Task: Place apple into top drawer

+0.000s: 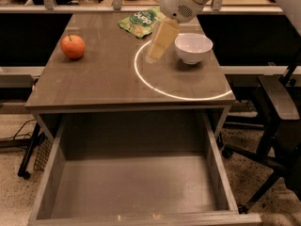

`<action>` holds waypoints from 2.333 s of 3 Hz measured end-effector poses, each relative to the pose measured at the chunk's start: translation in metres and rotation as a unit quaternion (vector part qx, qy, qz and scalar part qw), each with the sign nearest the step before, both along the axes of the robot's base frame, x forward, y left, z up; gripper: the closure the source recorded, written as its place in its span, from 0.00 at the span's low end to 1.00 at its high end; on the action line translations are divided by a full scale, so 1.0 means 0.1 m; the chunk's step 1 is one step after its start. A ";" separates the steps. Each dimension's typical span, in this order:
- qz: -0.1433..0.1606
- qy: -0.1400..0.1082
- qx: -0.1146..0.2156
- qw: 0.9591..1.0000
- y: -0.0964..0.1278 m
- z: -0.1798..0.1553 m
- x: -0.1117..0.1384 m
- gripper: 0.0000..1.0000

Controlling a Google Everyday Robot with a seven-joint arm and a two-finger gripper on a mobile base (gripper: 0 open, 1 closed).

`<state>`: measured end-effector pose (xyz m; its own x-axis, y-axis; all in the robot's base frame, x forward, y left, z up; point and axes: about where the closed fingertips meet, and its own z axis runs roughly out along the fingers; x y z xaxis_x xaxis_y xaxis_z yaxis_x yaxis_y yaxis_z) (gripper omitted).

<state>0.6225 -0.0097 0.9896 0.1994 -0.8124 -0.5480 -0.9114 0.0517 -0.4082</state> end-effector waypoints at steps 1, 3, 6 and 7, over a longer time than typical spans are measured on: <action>-0.002 0.003 0.040 0.999 0.36 -0.14 0.21 0.00; -0.017 0.035 0.155 0.987 1.60 -0.62 1.08 0.00; -0.045 0.099 0.193 0.975 2.52 -1.20 1.56 0.00; -0.047 0.107 0.199 0.973 2.60 -1.27 1.60 0.17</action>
Offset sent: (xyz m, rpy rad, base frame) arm 0.1434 0.2034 -0.0705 0.4188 0.0734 -0.0346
